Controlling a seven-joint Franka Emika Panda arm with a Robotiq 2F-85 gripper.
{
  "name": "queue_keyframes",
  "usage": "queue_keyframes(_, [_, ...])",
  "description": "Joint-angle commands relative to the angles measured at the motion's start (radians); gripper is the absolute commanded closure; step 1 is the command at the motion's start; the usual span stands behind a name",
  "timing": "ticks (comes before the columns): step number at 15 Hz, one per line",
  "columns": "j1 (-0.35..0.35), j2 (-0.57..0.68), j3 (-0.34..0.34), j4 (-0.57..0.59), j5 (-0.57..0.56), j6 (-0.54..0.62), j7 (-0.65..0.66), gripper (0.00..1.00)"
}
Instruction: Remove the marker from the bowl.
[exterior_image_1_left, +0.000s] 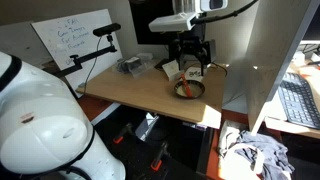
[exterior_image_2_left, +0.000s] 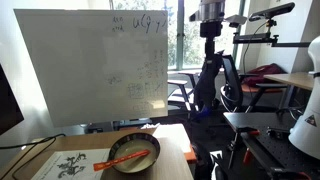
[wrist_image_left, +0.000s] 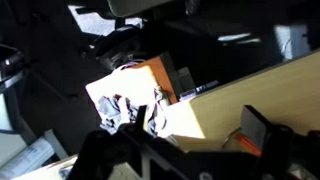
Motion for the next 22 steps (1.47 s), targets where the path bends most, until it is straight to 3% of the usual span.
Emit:
queue_keyframes(1, [0.011, 0.0, -0.01, 0.002, -0.005, -0.003, 0.004, 0.0])
queue_keyframes(12, [0.026, 0.04, 0.007, 0.024, -0.022, 0.026, 0.002, 0.0])
queue_keyframes(16, [0.099, 0.184, 0.039, 0.105, -0.058, 0.167, -0.086, 0.0])
queue_keyframes(20, [0.172, 0.422, 0.058, 0.26, -0.034, 0.332, -0.203, 0.0])
queue_keyframes(22, [0.187, 0.558, 0.062, 0.364, 0.008, 0.362, -0.303, 0.0])
